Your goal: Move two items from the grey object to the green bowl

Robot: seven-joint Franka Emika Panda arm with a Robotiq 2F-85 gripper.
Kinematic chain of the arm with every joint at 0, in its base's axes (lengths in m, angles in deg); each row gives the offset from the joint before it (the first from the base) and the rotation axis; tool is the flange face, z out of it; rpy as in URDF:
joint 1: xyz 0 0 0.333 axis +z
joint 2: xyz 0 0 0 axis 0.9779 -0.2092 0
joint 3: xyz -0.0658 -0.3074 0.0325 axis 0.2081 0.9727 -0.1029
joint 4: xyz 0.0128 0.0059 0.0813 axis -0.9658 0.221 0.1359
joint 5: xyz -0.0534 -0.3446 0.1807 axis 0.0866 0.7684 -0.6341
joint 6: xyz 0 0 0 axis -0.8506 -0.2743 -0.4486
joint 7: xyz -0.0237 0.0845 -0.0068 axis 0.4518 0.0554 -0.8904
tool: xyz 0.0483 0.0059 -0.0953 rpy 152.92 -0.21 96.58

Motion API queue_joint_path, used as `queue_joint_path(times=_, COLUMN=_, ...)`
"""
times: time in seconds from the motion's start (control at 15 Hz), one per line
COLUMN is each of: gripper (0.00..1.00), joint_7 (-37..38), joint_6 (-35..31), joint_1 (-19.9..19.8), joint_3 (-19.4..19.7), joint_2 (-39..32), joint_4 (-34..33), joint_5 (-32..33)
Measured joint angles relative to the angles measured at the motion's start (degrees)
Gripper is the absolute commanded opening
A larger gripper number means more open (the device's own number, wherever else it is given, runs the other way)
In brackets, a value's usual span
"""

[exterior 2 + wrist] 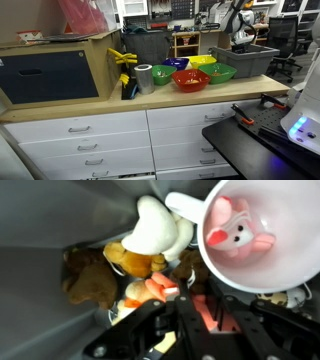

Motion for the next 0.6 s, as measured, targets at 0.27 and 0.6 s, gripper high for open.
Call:
queue_joint_path(times=0.27, gripper=0.01, joint_7=1.0, joint_6=0.01, joint_1=0.26, joint_3=-0.67, joint_2=0.21, joint_4=0.02, joint_5=-0.27)
queue_joint_path(times=0.6, gripper=0.01, joint_7=1.94, joint_6=0.06, joint_1=1.27, joint_3=-1.47, joint_2=1.38, joint_4=-0.77, joint_5=-0.51)
